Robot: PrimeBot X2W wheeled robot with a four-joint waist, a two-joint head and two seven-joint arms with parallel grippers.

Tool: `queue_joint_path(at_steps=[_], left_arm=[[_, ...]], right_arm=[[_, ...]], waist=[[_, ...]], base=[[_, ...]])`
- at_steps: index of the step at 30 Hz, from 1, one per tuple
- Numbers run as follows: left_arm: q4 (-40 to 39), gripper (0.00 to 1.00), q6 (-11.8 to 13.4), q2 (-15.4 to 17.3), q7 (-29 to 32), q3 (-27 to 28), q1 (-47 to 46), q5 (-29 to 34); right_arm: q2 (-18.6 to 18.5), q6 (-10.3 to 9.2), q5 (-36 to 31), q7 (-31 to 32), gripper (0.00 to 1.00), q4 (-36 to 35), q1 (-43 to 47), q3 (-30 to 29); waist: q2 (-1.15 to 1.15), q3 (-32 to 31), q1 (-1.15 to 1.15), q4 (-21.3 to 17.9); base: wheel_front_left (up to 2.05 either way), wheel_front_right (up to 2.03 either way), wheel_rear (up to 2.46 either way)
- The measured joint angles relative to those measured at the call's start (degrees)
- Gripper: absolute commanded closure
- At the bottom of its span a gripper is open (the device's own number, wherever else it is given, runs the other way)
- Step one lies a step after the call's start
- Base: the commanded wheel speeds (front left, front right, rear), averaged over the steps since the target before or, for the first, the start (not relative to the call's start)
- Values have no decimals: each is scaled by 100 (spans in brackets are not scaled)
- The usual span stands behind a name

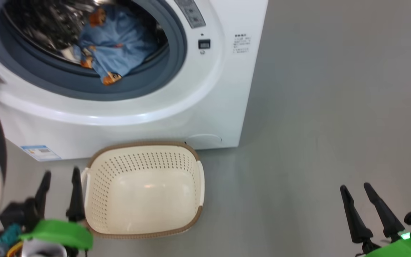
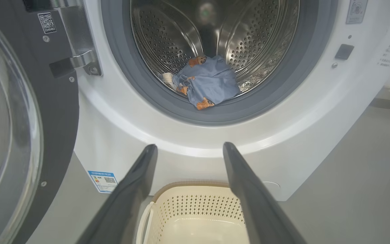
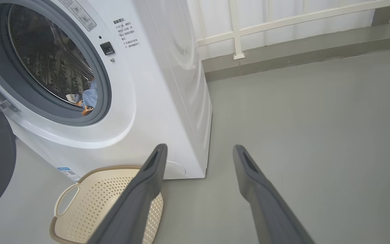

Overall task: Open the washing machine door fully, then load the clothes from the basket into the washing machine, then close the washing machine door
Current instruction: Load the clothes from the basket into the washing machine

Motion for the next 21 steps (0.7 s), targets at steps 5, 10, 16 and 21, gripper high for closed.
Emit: queue_joint_path(at_steps=[5,10,16,21], left_arm=[[-187,0,0,0,4,5,541,5],[-476,0,0,-9,4,52,1034,15],[-764,0,0,-66,4,138,1452,43],[-845,0,0,-80,4,174,1526,48]], right_arm=[[-11,0,2,0,0,0,225,-4],[-48,0,26,0,0,-1,438,-32],[-58,0,36,0,0,-7,584,-77],[-55,0,35,0,0,-24,585,-90]], waist=[[0,-261,0,62],[0,-491,0,94],[0,-670,0,114],[0,-730,0,124]], base=[[0,0,0],[0,0,0],[0,0,0],[0,0,0]])
